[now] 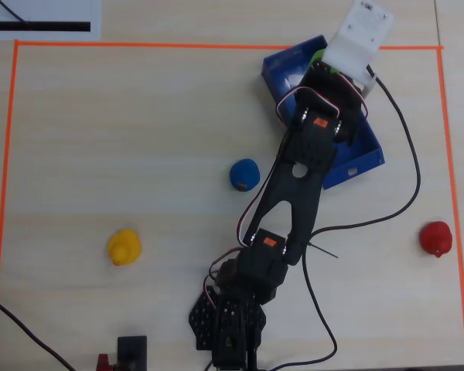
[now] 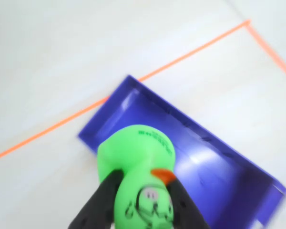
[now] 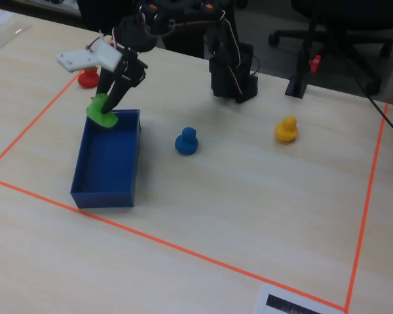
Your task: Grasp green duck and put it into box.
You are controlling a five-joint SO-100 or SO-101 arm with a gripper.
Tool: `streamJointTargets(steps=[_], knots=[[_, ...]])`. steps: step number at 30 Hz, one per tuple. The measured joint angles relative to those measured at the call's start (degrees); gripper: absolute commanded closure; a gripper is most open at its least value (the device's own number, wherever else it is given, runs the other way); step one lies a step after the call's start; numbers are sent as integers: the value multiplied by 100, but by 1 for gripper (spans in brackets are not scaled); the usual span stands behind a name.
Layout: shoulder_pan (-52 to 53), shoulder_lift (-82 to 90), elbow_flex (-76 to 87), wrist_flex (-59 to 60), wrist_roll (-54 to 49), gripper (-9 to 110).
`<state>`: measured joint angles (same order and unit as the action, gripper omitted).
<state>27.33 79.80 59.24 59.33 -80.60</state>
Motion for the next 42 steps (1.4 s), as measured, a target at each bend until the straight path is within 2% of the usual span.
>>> streamJointTargets(steps=[6,15,26,34,37,40,42], knots=[[79,-1134,-202,0,0,101],[193,-1907,-431,-264,-97,101],[431,-2391,-439,-281,-1143,83],[519,-2452,-439,-18,-1556,79],[510,-2399,-439,44,-1529,84],[510,-2021,-439,97,-1222,101],[466,-1582,-439,193,-958,101]])
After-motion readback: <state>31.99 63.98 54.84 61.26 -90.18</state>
